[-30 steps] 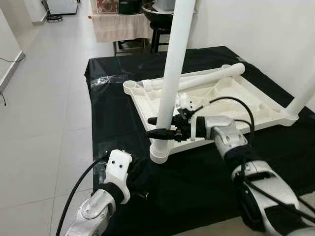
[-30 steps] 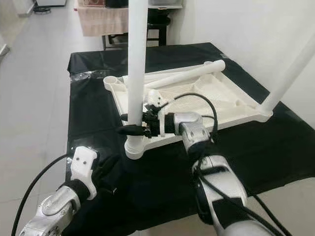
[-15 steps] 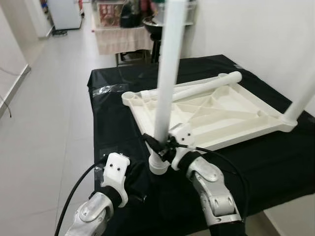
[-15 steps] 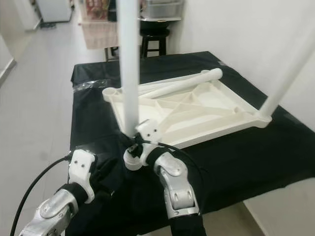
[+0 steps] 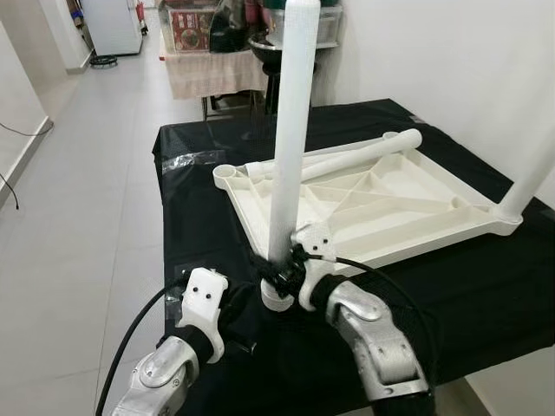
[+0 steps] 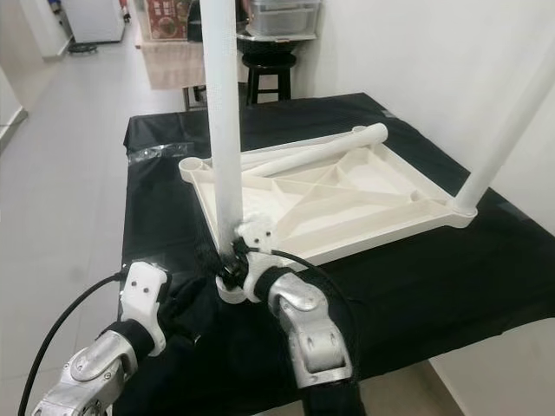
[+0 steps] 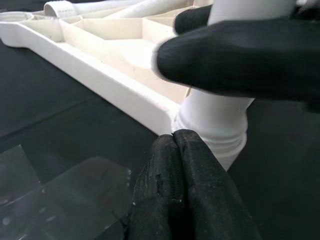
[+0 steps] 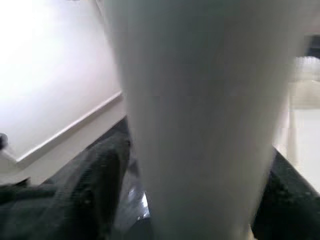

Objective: Building children table

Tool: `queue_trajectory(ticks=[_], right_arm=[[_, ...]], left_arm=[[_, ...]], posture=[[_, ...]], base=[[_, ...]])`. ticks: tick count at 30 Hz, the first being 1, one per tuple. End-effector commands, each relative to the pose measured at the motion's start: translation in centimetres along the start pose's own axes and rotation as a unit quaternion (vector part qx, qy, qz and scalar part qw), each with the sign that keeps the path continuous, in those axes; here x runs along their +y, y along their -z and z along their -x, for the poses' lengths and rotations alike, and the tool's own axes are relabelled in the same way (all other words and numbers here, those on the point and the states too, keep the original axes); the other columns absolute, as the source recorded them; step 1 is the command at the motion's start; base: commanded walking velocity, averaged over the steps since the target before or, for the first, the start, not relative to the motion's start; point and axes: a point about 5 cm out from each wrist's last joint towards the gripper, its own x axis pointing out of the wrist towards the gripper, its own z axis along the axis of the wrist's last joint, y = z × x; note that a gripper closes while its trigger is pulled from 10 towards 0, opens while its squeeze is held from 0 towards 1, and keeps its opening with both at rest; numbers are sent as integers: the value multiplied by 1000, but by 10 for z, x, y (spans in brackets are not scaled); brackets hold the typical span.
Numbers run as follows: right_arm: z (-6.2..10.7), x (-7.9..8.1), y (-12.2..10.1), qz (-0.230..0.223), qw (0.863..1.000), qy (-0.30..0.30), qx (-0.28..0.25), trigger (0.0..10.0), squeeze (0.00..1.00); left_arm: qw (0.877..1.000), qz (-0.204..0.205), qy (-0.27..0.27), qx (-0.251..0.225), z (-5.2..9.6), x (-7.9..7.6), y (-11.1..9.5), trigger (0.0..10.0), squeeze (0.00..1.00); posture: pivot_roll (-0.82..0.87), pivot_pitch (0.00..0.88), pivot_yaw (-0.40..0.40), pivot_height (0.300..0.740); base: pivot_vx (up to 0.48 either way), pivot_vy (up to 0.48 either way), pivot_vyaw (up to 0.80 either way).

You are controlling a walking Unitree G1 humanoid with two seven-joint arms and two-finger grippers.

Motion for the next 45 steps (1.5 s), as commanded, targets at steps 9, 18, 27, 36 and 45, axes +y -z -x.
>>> queue_trajectory(ticks=[9,18,27,36,45], right_arm=[[-1,-60,-46,89,976,-198,2,10000,769],[-23,-77,-77,59,964,-257,36,10000,0],[-23,-81,-72,39,965,-257,24,0,0],[-1,-97,-54,51,980,-191,-11,0,0],[2,-47,22,-78,975,203,40,0,0]], left_arm=[[1000,5,1,2,-2,-3,3,10000,0],[1000,6,1,4,-5,-3,5,10000,0],[1000,9,-1,2,-6,-5,4,10000,0],[1000,11,-2,-1,-6,-5,3,10000,0],[1000,9,0,0,-4,-1,1,10000,0]], posture=[[38,30,-39,740],[64,15,-57,740],[57,25,-54,740],[42,40,-49,740],[26,65,-26,740]], base=[[0,0,0],[0,0,0],[0,0,0],[0,0,0],[0,0,0]])
